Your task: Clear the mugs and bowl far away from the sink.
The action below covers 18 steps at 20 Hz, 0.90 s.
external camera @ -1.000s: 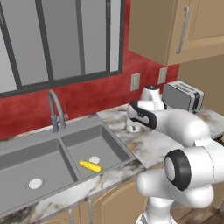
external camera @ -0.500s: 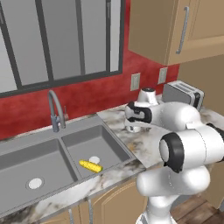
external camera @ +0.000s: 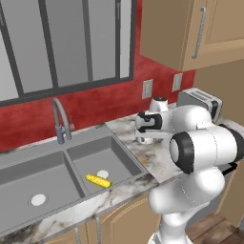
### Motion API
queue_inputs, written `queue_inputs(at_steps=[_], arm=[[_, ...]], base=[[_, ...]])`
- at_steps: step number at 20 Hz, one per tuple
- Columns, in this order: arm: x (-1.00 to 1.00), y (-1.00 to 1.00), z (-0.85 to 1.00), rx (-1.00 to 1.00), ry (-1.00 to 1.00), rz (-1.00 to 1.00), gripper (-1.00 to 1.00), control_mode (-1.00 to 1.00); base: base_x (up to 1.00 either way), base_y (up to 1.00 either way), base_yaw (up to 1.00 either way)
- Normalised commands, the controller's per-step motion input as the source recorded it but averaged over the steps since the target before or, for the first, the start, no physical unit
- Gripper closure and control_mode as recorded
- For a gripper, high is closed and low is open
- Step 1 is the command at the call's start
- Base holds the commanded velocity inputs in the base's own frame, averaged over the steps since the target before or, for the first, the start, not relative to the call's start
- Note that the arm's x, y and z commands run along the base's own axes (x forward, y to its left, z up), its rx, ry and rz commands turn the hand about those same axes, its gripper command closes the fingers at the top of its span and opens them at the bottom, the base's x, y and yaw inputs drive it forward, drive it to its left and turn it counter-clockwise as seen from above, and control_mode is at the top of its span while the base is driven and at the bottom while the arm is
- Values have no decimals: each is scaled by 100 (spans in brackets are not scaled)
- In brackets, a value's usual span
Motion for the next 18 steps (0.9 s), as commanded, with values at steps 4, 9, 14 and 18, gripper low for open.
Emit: queue_inputs(at_steps=[4, 9, 14, 18], arm=[[33, 0, -18, 0, 0, 2, -100, -100], [34, 0, -20, 0, 0, 2, -100, -100], [35, 0, -23, 2, 0, 3, -100, -100], [20, 0, -20, 3, 0, 4, -100, -100]], base=[[0, 0, 0], [0, 0, 0], [0, 0, 0], [0, 0, 0]])
